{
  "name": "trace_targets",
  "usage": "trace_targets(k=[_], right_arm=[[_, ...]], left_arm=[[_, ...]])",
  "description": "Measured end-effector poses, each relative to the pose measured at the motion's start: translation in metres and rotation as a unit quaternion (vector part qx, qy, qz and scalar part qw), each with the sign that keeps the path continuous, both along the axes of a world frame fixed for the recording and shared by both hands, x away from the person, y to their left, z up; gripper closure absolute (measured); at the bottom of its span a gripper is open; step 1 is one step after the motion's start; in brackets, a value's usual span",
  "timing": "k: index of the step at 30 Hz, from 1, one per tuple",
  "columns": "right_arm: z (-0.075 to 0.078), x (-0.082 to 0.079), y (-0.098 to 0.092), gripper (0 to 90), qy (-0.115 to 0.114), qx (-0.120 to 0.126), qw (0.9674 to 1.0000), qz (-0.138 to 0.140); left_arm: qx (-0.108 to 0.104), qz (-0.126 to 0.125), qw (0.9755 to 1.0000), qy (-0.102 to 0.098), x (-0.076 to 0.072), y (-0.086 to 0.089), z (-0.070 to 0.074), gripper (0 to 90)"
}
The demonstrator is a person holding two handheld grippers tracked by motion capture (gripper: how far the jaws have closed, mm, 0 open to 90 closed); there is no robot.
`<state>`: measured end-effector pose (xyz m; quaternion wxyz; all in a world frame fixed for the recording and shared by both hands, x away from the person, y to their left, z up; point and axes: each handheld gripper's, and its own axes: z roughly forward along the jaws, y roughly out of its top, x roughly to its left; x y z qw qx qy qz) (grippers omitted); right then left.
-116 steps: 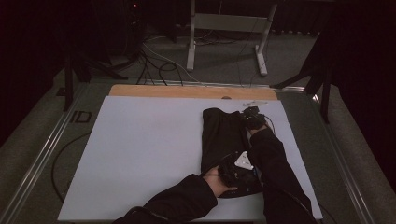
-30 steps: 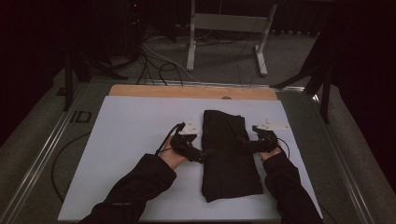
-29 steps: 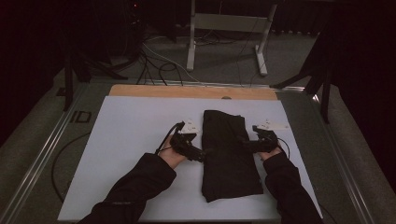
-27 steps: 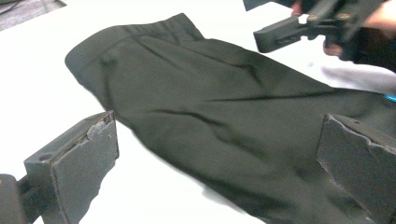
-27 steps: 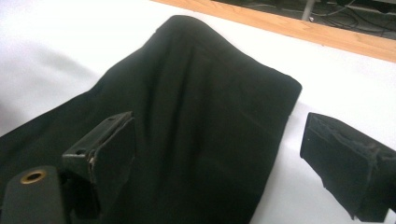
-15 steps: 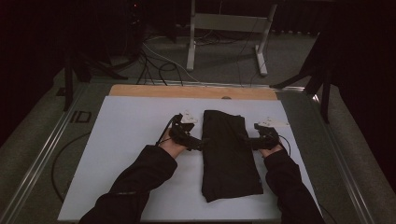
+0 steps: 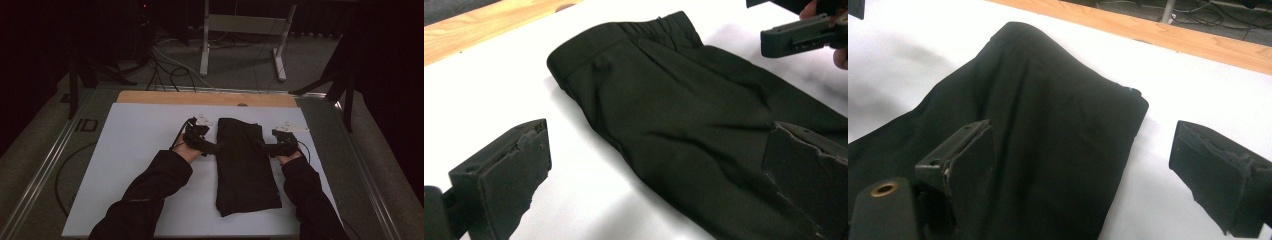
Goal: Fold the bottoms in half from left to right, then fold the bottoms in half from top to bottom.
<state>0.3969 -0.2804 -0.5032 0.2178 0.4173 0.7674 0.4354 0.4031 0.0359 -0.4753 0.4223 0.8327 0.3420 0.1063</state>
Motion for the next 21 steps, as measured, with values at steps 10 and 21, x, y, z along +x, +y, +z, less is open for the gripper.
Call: trace_targets(k=[10, 21], right_arm=[[0.003, 0.004, 0.001, 10.4, 0.001, 0.0, 1.0, -0.001], [0.007, 0.017, 0.001, 10.4, 0.007, 0.007, 0.9999, -0.011]], left_arm=[[-0.009, 0.003, 0.9999, 0.01, 0.008, 0.0, 0.006, 0.6], [-0.02, 0.004, 0.9995, 0.024, 0.024, -0.002, 0.008, 0.6]])
